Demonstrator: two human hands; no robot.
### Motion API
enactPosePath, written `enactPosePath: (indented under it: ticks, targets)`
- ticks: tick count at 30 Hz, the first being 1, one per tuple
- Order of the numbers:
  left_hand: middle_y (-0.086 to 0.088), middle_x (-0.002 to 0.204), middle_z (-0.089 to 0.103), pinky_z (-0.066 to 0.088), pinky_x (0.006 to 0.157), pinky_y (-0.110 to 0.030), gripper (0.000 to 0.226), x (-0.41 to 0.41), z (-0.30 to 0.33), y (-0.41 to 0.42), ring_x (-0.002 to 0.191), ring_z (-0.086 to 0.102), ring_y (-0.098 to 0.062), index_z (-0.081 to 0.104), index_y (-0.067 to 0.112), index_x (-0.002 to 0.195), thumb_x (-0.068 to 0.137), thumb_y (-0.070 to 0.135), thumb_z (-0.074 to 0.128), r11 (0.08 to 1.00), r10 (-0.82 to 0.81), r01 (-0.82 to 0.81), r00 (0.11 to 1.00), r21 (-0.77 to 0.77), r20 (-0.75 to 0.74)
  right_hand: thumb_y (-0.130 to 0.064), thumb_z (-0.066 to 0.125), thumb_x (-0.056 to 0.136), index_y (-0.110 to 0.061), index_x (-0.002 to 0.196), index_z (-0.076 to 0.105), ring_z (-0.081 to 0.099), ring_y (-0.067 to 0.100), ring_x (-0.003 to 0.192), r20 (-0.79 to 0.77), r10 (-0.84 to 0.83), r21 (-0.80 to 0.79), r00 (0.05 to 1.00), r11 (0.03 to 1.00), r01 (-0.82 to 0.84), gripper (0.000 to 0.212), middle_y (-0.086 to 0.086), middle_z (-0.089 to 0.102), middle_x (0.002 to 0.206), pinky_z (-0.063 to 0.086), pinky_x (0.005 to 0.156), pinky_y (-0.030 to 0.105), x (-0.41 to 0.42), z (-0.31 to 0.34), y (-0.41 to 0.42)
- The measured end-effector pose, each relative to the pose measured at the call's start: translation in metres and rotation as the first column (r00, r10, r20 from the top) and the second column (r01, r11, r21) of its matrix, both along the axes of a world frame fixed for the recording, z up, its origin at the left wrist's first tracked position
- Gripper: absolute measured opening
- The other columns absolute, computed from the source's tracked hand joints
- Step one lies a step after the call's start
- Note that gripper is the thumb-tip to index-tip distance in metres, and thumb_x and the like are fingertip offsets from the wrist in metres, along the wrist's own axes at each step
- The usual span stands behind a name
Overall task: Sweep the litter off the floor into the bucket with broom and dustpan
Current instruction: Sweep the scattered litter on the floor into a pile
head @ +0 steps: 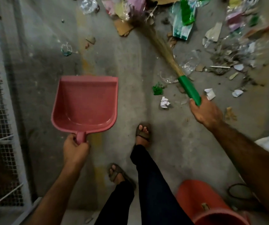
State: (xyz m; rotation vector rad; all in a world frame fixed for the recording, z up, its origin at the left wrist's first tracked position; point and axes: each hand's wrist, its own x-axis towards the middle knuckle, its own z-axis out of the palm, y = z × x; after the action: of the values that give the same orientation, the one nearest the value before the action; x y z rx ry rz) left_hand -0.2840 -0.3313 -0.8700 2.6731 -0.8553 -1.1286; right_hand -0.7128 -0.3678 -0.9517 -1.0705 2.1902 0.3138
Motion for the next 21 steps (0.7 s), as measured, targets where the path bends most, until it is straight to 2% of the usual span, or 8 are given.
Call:
enactPosePath:
  ticks: [2, 6, 10, 12, 14, 17, 19, 21]
  targets:
    - [-0.014, 0.073, 0.058, 0.037, 0.051, -0.03, 0.019, 0.002, 0.007, -0.012, 0.062, 0.05, -0.022, 0.057, 0.008, 0.091, 0.075, -0.004, 0.059, 1.0, -0.004, 0.003, 1.0, -0.023, -0.002, -0.063, 0.041, 0.092, -0.018, 0.104, 0.053, 0.063, 0.042, 0.091, 0.046, 0.041, -0.002, 0.998, 0.999, -0.041, 0.047, 0.021, 0.065, 0.099, 0.047, 0.074, 0.04, 0.0, 0.024, 0.031]
    - [-0.015, 0.075, 0.059, 0.04, 0.055, -0.033, 0.022, 0.012, 0.024, -0.018, 0.063, 0.052, -0.025, 0.056, 0.009, 0.092, 0.075, -0.003, 0.06, 0.998, -0.063, 0.063, 0.998, -0.003, 0.021, -0.064, 0.044, 0.091, -0.027, 0.104, 0.052, 0.067, 0.034, 0.084, 0.109, 0.218, 0.108, 0.97, 0.967, -0.229, 0.04, 0.011, 0.068, 0.091, 0.051, 0.069, 0.038, -0.018, 0.068, 0.108]
    - [-0.017, 0.073, 0.06, 0.042, 0.054, -0.037, 0.021, 0.019, 0.031, -0.008, 0.061, 0.055, -0.029, 0.053, 0.011, 0.085, 0.073, -0.005, 0.061, 0.99, -0.131, 0.128, 0.991, 0.062, 0.041, -0.063, 0.041, 0.091, -0.032, 0.11, 0.051, 0.069, 0.021, 0.086, 0.101, 0.375, 0.332, 0.922, 0.86, -0.386, 0.038, 0.001, 0.069, 0.095, 0.052, 0.07, 0.033, -0.065, 0.082, 0.16]
    - [-0.017, 0.071, 0.059, 0.039, 0.051, -0.034, 0.02, 0.018, 0.029, -0.001, 0.058, 0.052, -0.028, 0.051, 0.011, 0.081, 0.073, -0.003, 0.061, 0.985, -0.135, 0.129, 0.99, 0.113, 0.045, -0.059, 0.041, 0.093, -0.027, 0.117, 0.05, 0.069, 0.02, 0.09, 0.032, 0.384, 0.429, 0.923, 0.828, -0.36, 0.04, 0.002, 0.069, 0.099, 0.048, 0.07, 0.031, -0.089, 0.077, 0.168]
    - [-0.018, 0.07, 0.058, 0.038, 0.051, -0.034, 0.019, 0.015, 0.024, 0.005, 0.056, 0.05, -0.026, 0.05, 0.011, 0.08, 0.072, -0.002, 0.061, 0.98, -0.135, 0.128, 0.99, 0.15, 0.037, -0.056, 0.042, 0.095, -0.022, 0.115, 0.049, 0.068, 0.026, 0.093, -0.039, 0.317, 0.454, 0.948, 0.85, -0.265, 0.04, 0.008, 0.068, 0.102, 0.042, 0.068, 0.031, -0.111, 0.07, 0.166]
    - [-0.017, 0.069, 0.058, 0.04, 0.052, -0.035, 0.018, 0.006, 0.016, 0.007, 0.057, 0.052, -0.027, 0.052, 0.011, 0.079, 0.071, -0.003, 0.061, 0.975, -0.155, 0.149, 0.988, 0.162, 0.021, -0.051, 0.047, 0.094, -0.016, 0.101, 0.047, 0.066, 0.037, 0.092, -0.109, 0.159, 0.323, 0.981, 0.939, -0.117, 0.035, 0.02, 0.068, 0.101, 0.046, 0.073, 0.038, -0.127, 0.059, 0.139]
    - [-0.016, 0.068, 0.059, 0.041, 0.053, -0.036, 0.019, -0.002, 0.014, 0.006, 0.058, 0.053, -0.027, 0.052, 0.01, 0.077, 0.07, -0.005, 0.061, 0.975, -0.18, 0.175, 0.984, 0.139, 0.018, -0.052, 0.046, 0.094, -0.011, 0.111, 0.052, 0.065, 0.041, 0.093, -0.161, 0.12, 0.223, 0.98, 0.971, -0.082, 0.045, 0.025, 0.067, 0.102, 0.05, 0.079, 0.045, -0.128, 0.049, 0.115]
    - [-0.015, 0.067, 0.058, 0.041, 0.054, -0.036, 0.019, -0.009, 0.015, 0.005, 0.059, 0.052, -0.026, 0.053, 0.01, 0.077, 0.07, -0.006, 0.061, 0.974, -0.2, 0.198, 0.98, 0.113, 0.01, -0.057, 0.044, 0.094, -0.011, 0.129, 0.049, 0.064, 0.043, 0.095, -0.169, 0.044, 0.171, 0.985, 0.985, -0.015, 0.058, 0.026, 0.065, 0.107, 0.05, 0.082, 0.046, -0.121, 0.043, 0.09]
